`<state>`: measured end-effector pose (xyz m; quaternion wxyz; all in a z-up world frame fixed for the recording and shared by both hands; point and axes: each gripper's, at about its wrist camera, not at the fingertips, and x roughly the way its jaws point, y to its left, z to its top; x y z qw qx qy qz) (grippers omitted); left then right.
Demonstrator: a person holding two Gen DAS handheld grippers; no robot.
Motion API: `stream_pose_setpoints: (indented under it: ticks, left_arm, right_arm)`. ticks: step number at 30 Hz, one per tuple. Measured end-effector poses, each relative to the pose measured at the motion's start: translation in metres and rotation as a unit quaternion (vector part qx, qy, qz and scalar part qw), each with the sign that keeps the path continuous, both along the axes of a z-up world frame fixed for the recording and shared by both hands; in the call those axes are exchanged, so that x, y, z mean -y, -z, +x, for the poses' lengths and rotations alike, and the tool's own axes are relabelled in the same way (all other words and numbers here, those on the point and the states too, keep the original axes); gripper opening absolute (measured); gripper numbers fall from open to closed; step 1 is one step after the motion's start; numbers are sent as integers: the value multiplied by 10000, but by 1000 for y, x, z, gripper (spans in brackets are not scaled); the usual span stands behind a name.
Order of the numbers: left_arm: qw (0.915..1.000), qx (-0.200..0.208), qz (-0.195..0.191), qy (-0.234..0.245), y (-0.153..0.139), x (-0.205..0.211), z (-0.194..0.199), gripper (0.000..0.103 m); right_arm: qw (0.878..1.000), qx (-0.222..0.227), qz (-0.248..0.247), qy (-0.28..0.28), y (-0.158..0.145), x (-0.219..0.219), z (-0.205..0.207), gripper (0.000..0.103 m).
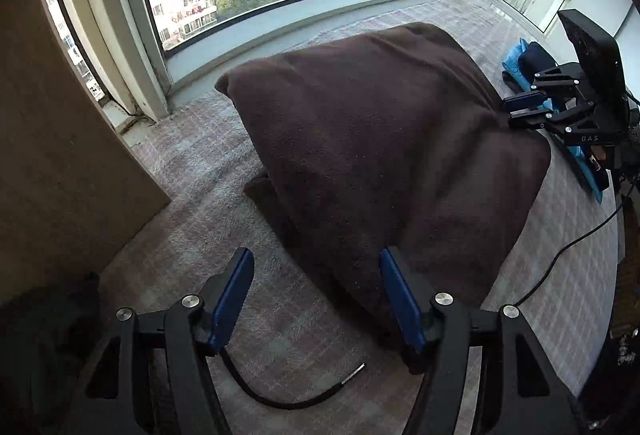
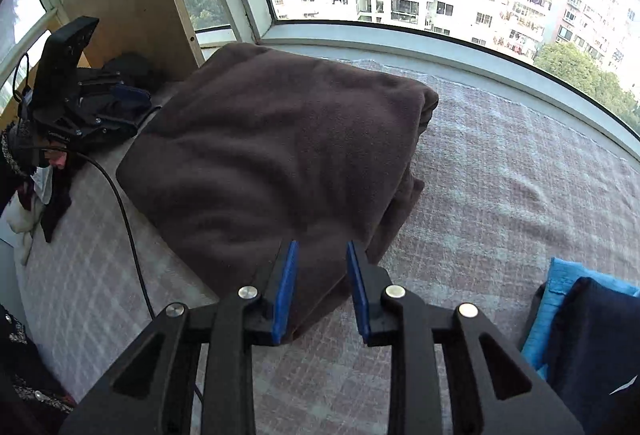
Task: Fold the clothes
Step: 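Lower the fleece bundle onto the checked cloth and open both grippers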
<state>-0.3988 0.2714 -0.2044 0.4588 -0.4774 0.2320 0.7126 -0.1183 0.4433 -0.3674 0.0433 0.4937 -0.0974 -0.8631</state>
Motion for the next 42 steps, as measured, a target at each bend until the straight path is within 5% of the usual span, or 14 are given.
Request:
stream_pose_setpoints:
  ticks: [3,9,13,15,18,23,33,37,39,42]
  left_arm:
    - [9996,128,210,155,-18,23,29,62]
    - [9970,597,-210,455,19,26,74,61]
    - [9957,811,89,429,24,14,73,60]
    - [9954,805,152,501,21,9,73,59]
    - [9954,696,-44,656,24,0,74,35]
    - [9937,913,115,637,10,8,66,29]
    - [9935,973,-255,535,24,18,70,30]
    - [9971,616,-161,414,-10,29,71,27]
    - [9985,364,100,393,-35,22,71,30]
    - [9982,122,300,511,-40,-2,58,38]
  right_arm:
    - [9998,163,-76,21,11,13,23,30]
    - [9989,467,42,-85,29,13,33,30]
    - [9979,372,366,-387,27,25,26,30]
    - [9959,429,551,-576,27,30,23,20]
    - [9921,530,780,-831,22,33,23,4]
    - [9902,692,833,-882,23,28,24,4]
    - [9862,1057,1125,-595,2,6,38,7]
    - [9977,188,619,-222,-31,3,22,10]
    - [9980,-70,570,-267,-26,17,-7,30]
    - [9979,-286,496,-313,-17,29,-41,36]
